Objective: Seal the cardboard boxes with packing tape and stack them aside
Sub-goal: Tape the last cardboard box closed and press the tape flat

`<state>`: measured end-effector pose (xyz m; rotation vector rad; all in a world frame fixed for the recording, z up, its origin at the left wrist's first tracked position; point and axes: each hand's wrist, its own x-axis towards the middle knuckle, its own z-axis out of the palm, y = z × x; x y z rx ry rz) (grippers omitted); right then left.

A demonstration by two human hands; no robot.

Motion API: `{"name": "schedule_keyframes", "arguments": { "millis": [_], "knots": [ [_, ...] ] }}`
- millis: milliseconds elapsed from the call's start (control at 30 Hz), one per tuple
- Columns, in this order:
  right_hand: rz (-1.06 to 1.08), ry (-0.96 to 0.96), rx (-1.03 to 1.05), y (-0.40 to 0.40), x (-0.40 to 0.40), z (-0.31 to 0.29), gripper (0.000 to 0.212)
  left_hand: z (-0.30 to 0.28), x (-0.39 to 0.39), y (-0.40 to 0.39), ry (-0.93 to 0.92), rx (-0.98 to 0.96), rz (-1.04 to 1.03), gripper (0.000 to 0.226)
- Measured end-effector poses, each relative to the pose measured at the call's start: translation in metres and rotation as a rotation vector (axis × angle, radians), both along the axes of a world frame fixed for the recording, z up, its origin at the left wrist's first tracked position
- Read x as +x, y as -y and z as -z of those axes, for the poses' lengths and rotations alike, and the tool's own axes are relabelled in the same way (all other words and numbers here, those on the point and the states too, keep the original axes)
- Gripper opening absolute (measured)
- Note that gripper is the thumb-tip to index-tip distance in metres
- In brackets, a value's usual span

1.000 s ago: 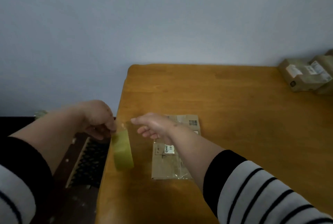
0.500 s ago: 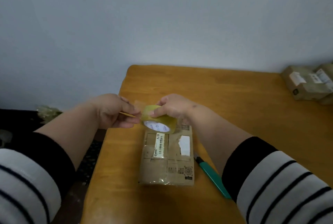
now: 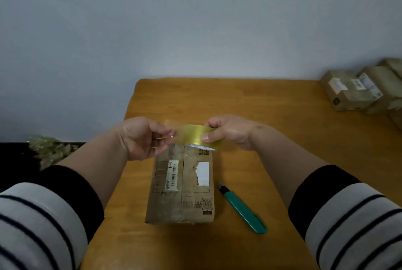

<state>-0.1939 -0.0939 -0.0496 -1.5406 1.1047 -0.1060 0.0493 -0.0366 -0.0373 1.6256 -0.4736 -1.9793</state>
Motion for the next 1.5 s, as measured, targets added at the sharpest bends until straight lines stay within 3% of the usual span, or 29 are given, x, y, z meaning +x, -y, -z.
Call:
{"name": "schedule_keyframes", "arguments": {
  "millis": [167,233,300,400,533,667,833,967,1067,1133,1233,1333,1367,1433,1500],
  "knots": [
    [0.094,0.107,0.123,0.002,-0.023,0.006,0.009,0.004,-0.001,0.001,-0.115,-0.110,-0.037,0.020],
    [0.132,0.118,0.113,0.001,-0.020,0.012,0.011,0.000,-0.009,0.002,-0.177,-0.154,0.007,0.018],
    [0.176,0.112,0.082,0.000,-0.017,0.017,0.013,-0.001,-0.013,0.004,-0.204,-0.173,0.052,0.032],
    [0.208,0.104,0.072,0.004,-0.017,0.018,0.011,0.002,-0.014,0.008,-0.192,-0.198,0.022,0.017],
    [0.275,0.091,0.078,0.009,-0.014,0.020,0.009,0.009,-0.015,0.010,-0.219,-0.215,-0.004,0.021],
    [0.422,0.133,0.127,0.011,-0.011,0.024,0.025,0.012,-0.015,0.010,-0.237,-0.229,0.001,0.018],
    [0.450,0.175,0.222,0.010,-0.015,0.031,0.043,0.014,-0.020,0.009,-0.249,-0.229,-0.049,0.014],
    [0.574,0.209,0.219,0.011,-0.026,0.040,0.024,0.012,-0.024,0.010,-0.249,-0.203,-0.062,0.018],
    [0.614,-0.066,0.072,0.009,-0.038,0.057,0.013,0.011,-0.028,0.011,-0.244,-0.176,-0.108,0.010],
    [0.387,-0.375,-0.013,0.001,-0.047,0.074,0.023,0.011,-0.030,0.012,-0.239,-0.170,-0.125,0.004],
    [-0.075,-0.771,0.072,-0.029,-0.053,0.105,0.026,0.013,-0.030,0.011,-0.243,-0.189,-0.119,0.008],
    [-0.197,-0.921,0.169,-0.059,-0.055,0.134,0.072,0.016,-0.029,0.010,-0.254,-0.207,-0.123,0.006],
    [-0.222,-0.944,0.146,-0.064,-0.055,0.141,0.078,0.017,-0.029,0.009,-0.254,-0.212,-0.132,0.004],
    [-0.281,-0.979,0.100,-0.068,-0.054,0.149,0.075,0.018,-0.028,0.007,-0.259,-0.224,-0.144,0.004],
    [-0.335,-1.014,0.075,-0.069,-0.051,0.148,0.048,0.020,-0.029,0.005,-0.267,-0.236,-0.145,0.005]
  ]
}}
